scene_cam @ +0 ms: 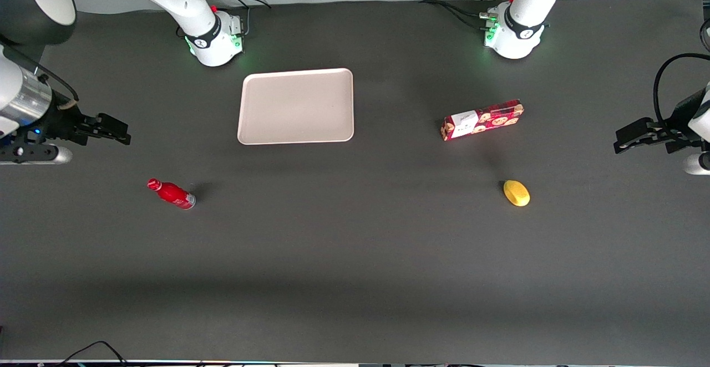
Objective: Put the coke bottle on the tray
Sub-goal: 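Move the open right gripper down to the red Coca-Cola bottle's neck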
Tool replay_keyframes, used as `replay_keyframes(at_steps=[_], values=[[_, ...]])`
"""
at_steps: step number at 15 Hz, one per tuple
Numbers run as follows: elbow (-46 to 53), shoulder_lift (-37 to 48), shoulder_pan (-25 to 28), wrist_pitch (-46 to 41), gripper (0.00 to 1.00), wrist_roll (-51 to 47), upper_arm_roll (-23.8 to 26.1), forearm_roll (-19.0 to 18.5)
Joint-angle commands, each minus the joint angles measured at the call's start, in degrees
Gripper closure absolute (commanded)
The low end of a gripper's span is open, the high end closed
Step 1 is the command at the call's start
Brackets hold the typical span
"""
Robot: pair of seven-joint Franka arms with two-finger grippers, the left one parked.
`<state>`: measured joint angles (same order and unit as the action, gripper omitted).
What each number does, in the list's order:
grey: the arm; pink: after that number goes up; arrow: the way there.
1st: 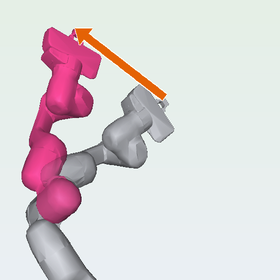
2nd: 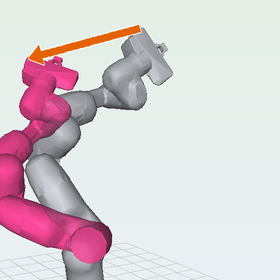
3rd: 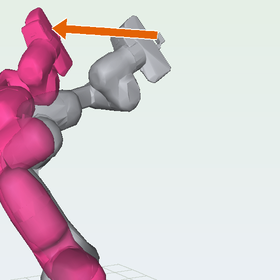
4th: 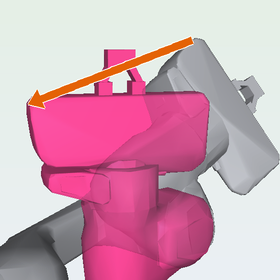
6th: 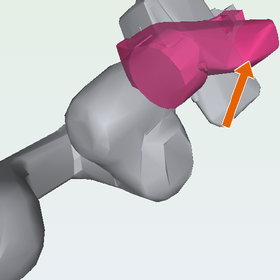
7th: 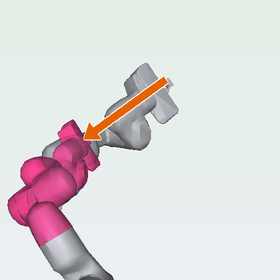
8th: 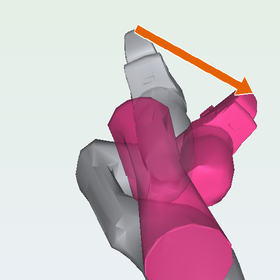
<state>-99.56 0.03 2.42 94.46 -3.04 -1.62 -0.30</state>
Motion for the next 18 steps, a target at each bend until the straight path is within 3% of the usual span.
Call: replay_keyframes(at_steps=[1,7,18], values=[[-1.6,-4.9,0.0,1.5,0.00,1.7,-1.3,-0.9],[-13.0,-7.5,-0.7,17.1,0.00,3.6,-1.7,-0.9],[-14.7,-13.7,-0.8,31.3,0.00,3.6,-1.7,-0.9]])
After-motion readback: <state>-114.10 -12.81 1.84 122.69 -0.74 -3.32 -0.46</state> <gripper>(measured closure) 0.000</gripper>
